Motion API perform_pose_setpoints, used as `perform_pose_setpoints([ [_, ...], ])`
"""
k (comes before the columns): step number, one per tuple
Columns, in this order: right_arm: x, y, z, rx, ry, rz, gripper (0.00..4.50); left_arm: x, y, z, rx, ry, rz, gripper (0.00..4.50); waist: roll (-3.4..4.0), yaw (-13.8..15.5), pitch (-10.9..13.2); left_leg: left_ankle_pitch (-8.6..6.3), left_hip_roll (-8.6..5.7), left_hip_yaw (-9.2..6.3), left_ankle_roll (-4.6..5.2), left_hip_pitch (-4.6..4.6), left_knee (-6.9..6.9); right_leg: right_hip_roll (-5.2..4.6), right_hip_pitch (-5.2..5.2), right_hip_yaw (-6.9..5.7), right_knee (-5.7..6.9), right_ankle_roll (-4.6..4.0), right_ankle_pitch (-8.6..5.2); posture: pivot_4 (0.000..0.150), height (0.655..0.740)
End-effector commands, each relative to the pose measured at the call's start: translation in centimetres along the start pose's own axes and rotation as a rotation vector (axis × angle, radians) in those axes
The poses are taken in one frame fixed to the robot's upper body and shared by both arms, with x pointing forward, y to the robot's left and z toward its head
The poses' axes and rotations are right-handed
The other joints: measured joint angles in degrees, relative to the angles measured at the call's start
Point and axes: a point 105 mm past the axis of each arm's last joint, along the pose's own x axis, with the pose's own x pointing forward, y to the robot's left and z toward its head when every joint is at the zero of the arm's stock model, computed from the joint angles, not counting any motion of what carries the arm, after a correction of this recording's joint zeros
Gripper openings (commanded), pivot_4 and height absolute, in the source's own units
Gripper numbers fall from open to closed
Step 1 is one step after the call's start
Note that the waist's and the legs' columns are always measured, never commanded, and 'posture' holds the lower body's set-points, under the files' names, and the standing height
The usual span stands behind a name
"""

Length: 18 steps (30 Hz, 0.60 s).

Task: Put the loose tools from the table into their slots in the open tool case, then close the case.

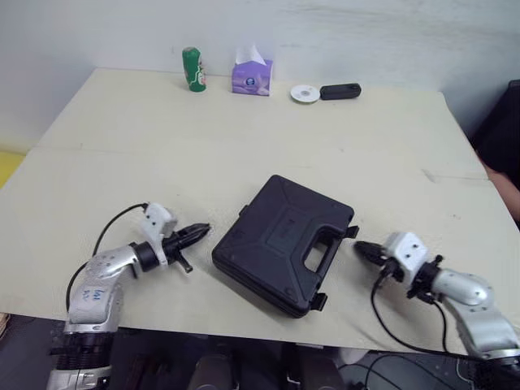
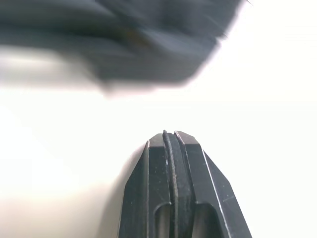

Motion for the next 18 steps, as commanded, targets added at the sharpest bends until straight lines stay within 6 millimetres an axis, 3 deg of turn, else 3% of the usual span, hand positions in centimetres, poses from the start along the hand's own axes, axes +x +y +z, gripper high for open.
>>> perform_pose_setpoints([
  [1, -1.3, -0.2, -1.4, 0.055, 0.054, -0.039, 0.0, -0.7, 0.5, 3.5, 0.072, -0.117, -0.026, 0.03, 0.05, 0.3, 0.0, 0.0, 0.0, 0.0, -0.01, 0.01, -0.01, 0.01, 0.01, -0.01, 0.0, -0.02, -0.01, 0.15, 0.74],
  [4, -2.5, -0.1, -1.7, 0.098, 0.06, -0.092, 0.0, 1.8, -1.6, 7.9, 0.183, -0.195, -0.167, 0.03, 0.11, 1.2, 0.1, 0.02, -0.05, -0.12, 0.01, -0.07, 0.04, 0.0, 0.03, -0.01, -0.01, 0.0, 0.0, 0.15, 0.74],
  [6, -2.7, -0.1, -1.8, 0.104, 0.063, -0.109, 0.0, 3.0, -3.0, 9.1, 0.216, -0.208, -0.234, 0.03, 0.11, 1.6, 0.1, 0.02, -0.1, -0.24, 0.01, -0.1, 0.04, 0.0, 0.09, 0.01, -0.07, 0.02, 0.01, 0.15, 0.74],
  [8, -2.9, 0.6, -1.6, 0.121, 0.045, -0.116, 0.0, 5.7, -6.1, 10.6, 0.286, -0.223, -0.387, 0.03, 0.22, 1.8, 0.0, -0.03, -0.13, -0.2, 0.01, -0.09, 0.02, 0.01, 0.12, 0.06, -0.16, 0.06, 0.03, 0.15, 0.74],
  [11, -2.9, 1.0, -0.9, 0.131, 0.004, -0.127, 0.0, 7.7, -8.1, 11.5, 0.295, -0.225, -0.494, 0.03, 0.23, 1.7, 0.0, 0.08, -0.15, -0.21, 0.22, -0.14, 0.0, 0.14, 0.17, 0.03, -0.31, 0.13, 0.07, 0.15, 0.74],
  [14, -2.5, 1.0, -0.3, 0.182, -0.038, -0.156, 0.0, 11.0, -11.9, 13.4, 0.258, -0.26, -0.651, 0.03, 0.22, 1.4, 0.0, 0.3, -0.1, -0.15, 0.41, -0.17, -0.09, 0.28, 0.15, 0.03, -0.3, 0.13, 0.07, 0.15, 0.74],
  [18, -2.3, 0.4, -0.1, 0.177, -0.056, -0.212, 0.0, 14.4, -14.7, 12.6, 0.338, -0.148, -0.717, 0.03, 0.23, 1.2, 0.0, 0.44, -0.13, -0.13, 0.47, -0.26, 0.01, 0.29, 0.15, 0.02, -0.41, 0.22, 0.12, 0.15, 0.74],
])
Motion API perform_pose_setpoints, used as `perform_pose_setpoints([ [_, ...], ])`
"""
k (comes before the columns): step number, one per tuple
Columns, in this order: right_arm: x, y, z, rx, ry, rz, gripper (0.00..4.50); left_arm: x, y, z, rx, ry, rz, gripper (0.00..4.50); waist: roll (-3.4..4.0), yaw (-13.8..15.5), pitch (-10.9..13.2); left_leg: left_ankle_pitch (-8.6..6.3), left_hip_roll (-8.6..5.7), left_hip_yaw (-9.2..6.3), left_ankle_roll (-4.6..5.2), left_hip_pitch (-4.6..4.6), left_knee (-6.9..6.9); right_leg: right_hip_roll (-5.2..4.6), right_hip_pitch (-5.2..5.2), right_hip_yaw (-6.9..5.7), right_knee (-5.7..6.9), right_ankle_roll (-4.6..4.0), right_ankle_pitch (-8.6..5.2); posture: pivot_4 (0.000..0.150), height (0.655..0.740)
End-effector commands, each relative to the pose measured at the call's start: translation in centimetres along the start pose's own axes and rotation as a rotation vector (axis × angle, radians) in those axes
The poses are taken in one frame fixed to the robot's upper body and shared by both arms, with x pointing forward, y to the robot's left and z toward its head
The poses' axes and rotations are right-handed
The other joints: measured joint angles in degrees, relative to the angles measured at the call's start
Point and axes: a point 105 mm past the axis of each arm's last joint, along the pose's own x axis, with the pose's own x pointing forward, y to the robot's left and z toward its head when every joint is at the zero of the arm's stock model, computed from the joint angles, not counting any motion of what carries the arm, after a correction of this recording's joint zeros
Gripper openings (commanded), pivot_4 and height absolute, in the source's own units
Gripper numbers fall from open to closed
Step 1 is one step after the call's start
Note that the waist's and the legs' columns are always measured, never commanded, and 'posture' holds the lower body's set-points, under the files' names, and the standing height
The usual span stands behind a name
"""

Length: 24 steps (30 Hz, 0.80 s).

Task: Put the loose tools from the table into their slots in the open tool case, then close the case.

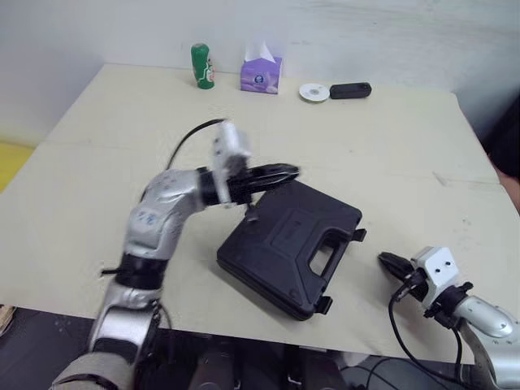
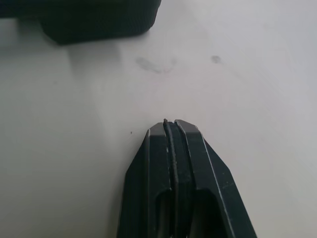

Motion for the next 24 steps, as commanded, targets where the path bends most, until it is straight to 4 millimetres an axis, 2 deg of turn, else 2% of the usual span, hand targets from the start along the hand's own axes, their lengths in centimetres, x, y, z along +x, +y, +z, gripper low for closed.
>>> perform_pose_setpoints([
  [1, 0.0, -0.6, 0.7, 0.002, -0.03, -0.052, 0.0, 2.6, -0.1, -2.0, 0.038, 0.138, -0.03, 0.03, 0.04, -0.4, 0.0, 0.0, 0.0, 0.02, 0.0, 0.03, -0.02, -0.01, 0.0, 0.04, 0.0, 0.0, 0.0, 0.15, 0.74],
  [8, 0.4, -0.8, 0.4, -0.025, -0.013, -0.096, 0.0, 5.3, 0.0, -6.5, 0.012, 0.277, -0.037, 0.03, 0.12, -1.2, 0.0, 0.17, 0.04, 0.08, -0.12, 0.11, -0.33, 0.05, -0.13, 0.11, 0.02, -0.03, -0.02, 0.15, 0.74],
  [12, 1.1, 0.2, 0.8, -0.014, -0.028, -0.061, 0.0, 6.4, 0.1, -8.9, 0.021, 0.362, -0.018, 0.03, 0.12, -0.9, 0.0, 0.21, 0.0, 0.06, -0.07, 0.09, -0.34, -0.04, -0.14, 0.09, 0.03, -0.04, -0.03, 0.15, 0.74],
  [15, 2.0, 0.5, 1.2, -0.01, -0.035, -0.063, 0.0, 6.7, 0.0, -10.1, -0.07, 0.395, -0.007, 0.03, 0.11, -0.9, 0.0, 0.19, 0.01, 0.04, -0.03, 0.06, -0.35, -0.04, -0.14, 0.07, -0.03, -0.04, -0.02, 0.15, 0.74],
  [18, 2.6, 1.3, 1.7, -0.001, -0.043, -0.038, 0.0, 6.6, -0.4, -11.6, -0.072, 0.47, -0.03, 0.03, 0.12, -1.1, 0.0, 0.19, 0.01, 0.03, -0.02, 0.08, -0.33, -0.07, -0.12, 0.06, -0.01, -0.04, -0.02, 0.15, 0.74],
  [24, 3.0, 2.0, 3.0, -0.013, -0.058, -0.015, 0.0, 4.8, -1.3, -15.0, -0.1, 0.637, -0.064, 0.03, 0.12, -1.0, 0.0, 0.18, 0.01, -0.04, -0.03, 0.1, -0.34, -0.09, -0.1, 0.04, 0.0, -0.04, -0.03, 0.15, 0.74],
])
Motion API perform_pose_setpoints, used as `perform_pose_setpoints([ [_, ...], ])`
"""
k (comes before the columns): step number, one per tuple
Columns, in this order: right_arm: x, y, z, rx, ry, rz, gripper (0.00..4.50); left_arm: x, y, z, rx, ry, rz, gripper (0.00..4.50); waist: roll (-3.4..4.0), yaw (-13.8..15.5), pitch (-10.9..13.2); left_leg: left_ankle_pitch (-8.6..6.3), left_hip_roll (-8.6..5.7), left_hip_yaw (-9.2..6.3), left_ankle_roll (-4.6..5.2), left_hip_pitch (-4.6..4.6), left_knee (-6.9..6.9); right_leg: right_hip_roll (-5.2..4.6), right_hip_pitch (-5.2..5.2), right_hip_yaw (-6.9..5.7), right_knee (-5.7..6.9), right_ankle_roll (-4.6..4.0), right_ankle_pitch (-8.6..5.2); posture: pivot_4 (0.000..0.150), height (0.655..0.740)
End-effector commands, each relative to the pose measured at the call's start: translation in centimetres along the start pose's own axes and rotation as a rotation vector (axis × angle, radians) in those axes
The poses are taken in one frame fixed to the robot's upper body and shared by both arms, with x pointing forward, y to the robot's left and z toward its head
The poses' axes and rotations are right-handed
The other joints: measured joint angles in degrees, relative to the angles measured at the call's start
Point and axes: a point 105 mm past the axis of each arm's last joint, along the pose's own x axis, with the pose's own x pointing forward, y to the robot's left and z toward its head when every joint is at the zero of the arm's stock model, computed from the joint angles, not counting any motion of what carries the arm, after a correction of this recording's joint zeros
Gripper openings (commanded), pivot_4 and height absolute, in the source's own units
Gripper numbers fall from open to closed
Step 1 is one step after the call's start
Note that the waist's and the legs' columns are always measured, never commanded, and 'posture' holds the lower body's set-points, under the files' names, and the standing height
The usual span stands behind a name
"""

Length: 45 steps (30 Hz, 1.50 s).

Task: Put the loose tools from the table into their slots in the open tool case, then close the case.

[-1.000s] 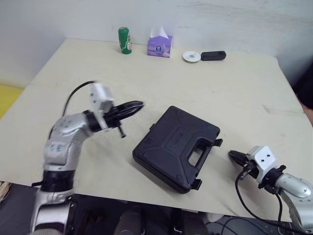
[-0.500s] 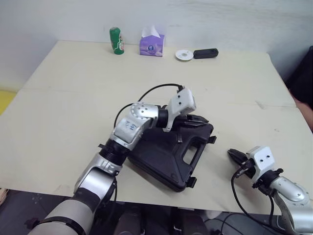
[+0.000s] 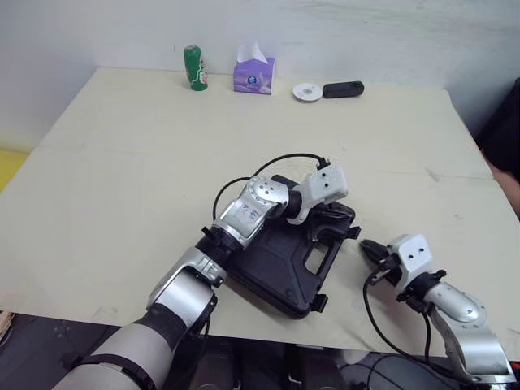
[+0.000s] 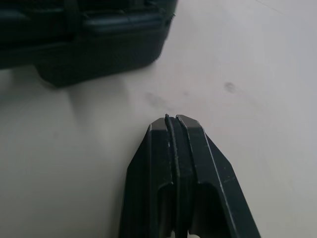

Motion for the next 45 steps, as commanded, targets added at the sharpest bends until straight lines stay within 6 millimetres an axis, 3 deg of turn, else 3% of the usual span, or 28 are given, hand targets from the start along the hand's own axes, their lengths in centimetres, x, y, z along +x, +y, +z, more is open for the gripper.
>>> perform_pose_setpoints([
  [1, 0.1, 0.8, 1.9, -0.018, -0.033, 0.016, 0.0, 0.0, -1.3, -6.5, -0.087, 0.253, -0.045, 0.03, 0.01, 0.0, 0.0, 0.0, 0.0, 0.0, 0.0, 0.01, 0.0, 0.0, 0.01, 0.0, 0.0, 0.0, 0.0, 0.15, 0.74],
  [6, 0.0, 1.2, 2.9, -0.039, -0.043, 0.041, 0.0, -0.9, -1.1, -9.9, -0.095, 0.355, -0.005, 0.03, -0.09, 0.0, -0.2, -0.02, 0.0, -0.05, 0.01, 0.08, 0.0, -0.02, 0.1, -0.02, -0.01, -0.01, 0.0, 0.15, 0.74],
  [13, 0.2, 1.0, 4.9, -0.086, -0.051, 0.057, 0.0, -1.2, -1.3, -9.9, -0.103, 0.341, -0.004, 0.03, -0.32, -0.4, -1.4, -0.19, 0.04, -0.05, 0.03, 0.29, -0.11, -0.05, 0.19, 0.03, -0.05, -0.05, -0.03, 0.15, 0.74],
  [17, 0.4, 1.5, 5.1, -0.114, -0.038, 0.107, 0.0, -1.3, -1.3, -10.2, -0.099, 0.345, 0.001, 0.03, -0.46, -0.3, -1.6, -0.17, 0.04, -0.09, -0.01, 0.34, -0.28, -0.05, 0.19, 0.0, -0.12, -0.11, -0.06, 0.15, 0.74],
  [21, 1.0, 2.3, 6.6, -0.114, -0.067, 0.157, 0.0, -1.6, -0.9, -10.1, -0.099, 0.345, 0.017, 0.03, -0.46, -0.5, -1.6, -0.16, 0.04, -0.08, 0.0, 0.35, -0.28, -0.05, 0.2, 0.01, -0.12, -0.11, -0.06, 0.15, 0.74],
  [34, 2.2, 3.8, 6.6, -0.144, -0.068, 0.22, 0.0, -2.1, -0.6, -10.7, -0.114, 0.353, 0.047, 0.03, -0.52, -1.7, -1.7, -0.17, 0.06, -0.11, 0.04, 0.4, -0.38, -0.04, 0.2, 0.0, -0.1, -0.15, -0.07, 0.15, 0.74],
  [45, 3.9, 4.2, 7.4, -0.173, -0.089, 0.263, 0.0, -2.7, -2.0, -11.8, -0.126, 0.401, -0.006, 0.03, -0.58, -3.1, -1.7, -0.37, 0.11, -0.12, -0.24, 1.01, -0.64, 0.0, 0.61, 0.0, -0.11, -0.32, -0.13, 0.15, 0.74],
])
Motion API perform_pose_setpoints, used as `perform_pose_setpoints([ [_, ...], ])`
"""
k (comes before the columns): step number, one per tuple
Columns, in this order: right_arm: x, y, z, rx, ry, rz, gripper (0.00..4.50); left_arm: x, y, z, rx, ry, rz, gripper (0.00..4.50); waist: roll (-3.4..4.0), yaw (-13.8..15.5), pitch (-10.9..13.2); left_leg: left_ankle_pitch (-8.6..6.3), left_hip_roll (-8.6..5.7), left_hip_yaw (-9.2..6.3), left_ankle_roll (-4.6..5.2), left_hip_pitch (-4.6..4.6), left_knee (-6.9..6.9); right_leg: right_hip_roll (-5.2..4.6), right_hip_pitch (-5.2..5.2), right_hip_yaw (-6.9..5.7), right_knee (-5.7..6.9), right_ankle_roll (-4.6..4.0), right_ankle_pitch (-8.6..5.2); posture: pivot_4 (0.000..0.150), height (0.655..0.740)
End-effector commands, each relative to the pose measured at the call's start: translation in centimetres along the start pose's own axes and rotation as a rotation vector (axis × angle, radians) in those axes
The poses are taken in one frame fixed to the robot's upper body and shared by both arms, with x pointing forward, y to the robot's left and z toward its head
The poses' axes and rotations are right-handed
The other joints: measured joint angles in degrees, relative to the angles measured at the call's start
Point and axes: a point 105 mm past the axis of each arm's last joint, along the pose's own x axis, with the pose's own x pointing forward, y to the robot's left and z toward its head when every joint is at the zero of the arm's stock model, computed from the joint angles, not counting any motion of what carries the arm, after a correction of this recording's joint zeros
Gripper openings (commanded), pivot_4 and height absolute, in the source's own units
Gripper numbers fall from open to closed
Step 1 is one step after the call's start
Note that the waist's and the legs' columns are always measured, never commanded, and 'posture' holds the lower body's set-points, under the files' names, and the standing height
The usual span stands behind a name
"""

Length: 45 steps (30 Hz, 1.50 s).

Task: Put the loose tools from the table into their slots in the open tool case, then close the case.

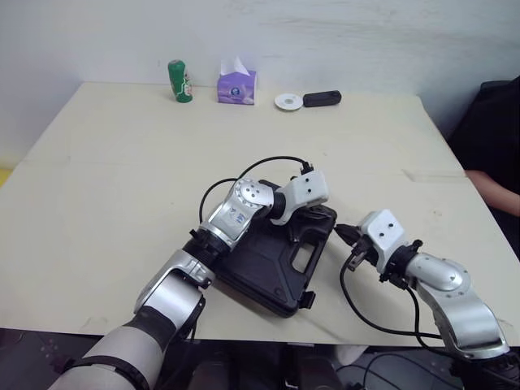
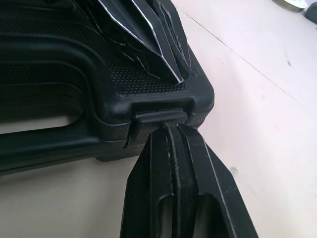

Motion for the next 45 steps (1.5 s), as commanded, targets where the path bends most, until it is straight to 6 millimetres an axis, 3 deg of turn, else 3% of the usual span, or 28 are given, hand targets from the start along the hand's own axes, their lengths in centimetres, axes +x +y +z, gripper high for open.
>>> perform_pose_setpoints([
  [1, 1.1, 0.9, 2.4, -0.038, -0.093, 0.055, 0.0, 0.2, -3.1, -8.5, -0.156, 0.303, -0.076, 0.03, 0.0, -0.1, 0.0, -0.02, 0.02, 0.0, -0.04, 0.08, -0.04, 0.02, 0.08, 0.0, -0.02, -0.02, -0.01, 0.15, 0.74],
  [9, 2.2, 1.3, 3.1, -0.066, -0.093, 0.098, 0.0, -0.2, -4.0, -10.0, -0.192, 0.358, -0.091, 0.03, 0.0, -0.4, 0.0, -0.05, 0.08, -0.05, -0.21, 0.36, -0.29, 0.16, 0.28, 0.08, -0.07, -0.14, -0.08, 0.15, 0.74],
  [14, 2.1, 1.7, 4.8, -0.001, -0.117, 0.132, 0.0, -0.6, -4.2, -10.7, -0.213, 0.375, -0.092, 0.03, -0.05, -0.4, 0.0, 0.0, 0.09, -0.06, -0.31, 0.39, -0.51, 0.22, 0.4, 0.15, -0.11, -0.2, -0.11, 0.15, 0.74],
  [25, 1.7, 2.8, 4.8, 0.035, -0.096, 0.184, 0.0, -0.6, -4.9, -11.2, -0.238, 0.369, -0.093, 0.03, -0.1, -0.2, -0.1, 0.02, 0.13, -0.1, -0.47, 0.88, -0.88, 0.34, 0.49, 0.2, -0.22, -0.39, -0.21, 0.15, 0.74],
  [28, 0.4, 1.9, 2.9, -0.004, -0.037, 0.144, 0.0, -0.5, -4.1, -8.4, -0.224, 0.225, -0.066, 0.03, -0.03, 0.1, -0.1, -0.01, 0.2, -0.13, -0.53, 0.85, -0.96, 0.42, 0.43, 0.19, -0.3, -0.46, -0.26, 0.15, 0.74],
  [33, -0.7, 0.9, 1.4, -0.033, 0.009, 0.102, 0.0, -0.9, -2.8, -3.0, -0.173, -0.048, -0.016, 0.03, 0.38, 0.4, 0.1, -0.09, 0.32, -0.13, -0.68, 0.56, -0.91, 0.61, 0.24, 0.15, -0.47, -0.48, -0.28, 0.15, 0.74],
  [39, -3.0, -0.3, -0.3, -0.065, 0.061, 0.077, 0.0, -3.4, -2.7, 2.7, -0.027, -0.266, -0.036, 0.03, 0.54, 1.8, 0.3, 0.36, 0.29, -0.11, -0.75, -0.19, -0.8, 0.66, -0.53, 0.13, -0.36, -0.46, -0.27, 0.15, 0.74],
  [42, -4.0, -0.3, 0.0, -0.08, 0.008, 0.088, 0.0, -5.0, -3.3, 4.2, 0.028, -0.33, -0.062, 0.03, 0.84, 3.0, 1.0, 0.39, 0.29, -0.11, -0.72, -0.4, -0.74, 0.72, -0.65, 0.07, -0.38, -0.46, -0.27, 0.15, 0.74],
  [45, -4.9, -0.5, 0.2, -0.055, -0.052, 0.059, 0.0, -6.7, -4.3, 4.4, 0.093, -0.347, -0.098, 0.03, 0.87, 3.1, 1.3, 0.47, 0.29, -0.12, -0.59, -0.82, -0.53, 0.77, -0.9, 0.02, -0.33, -0.41, -0.23, 0.15, 0.74],
])
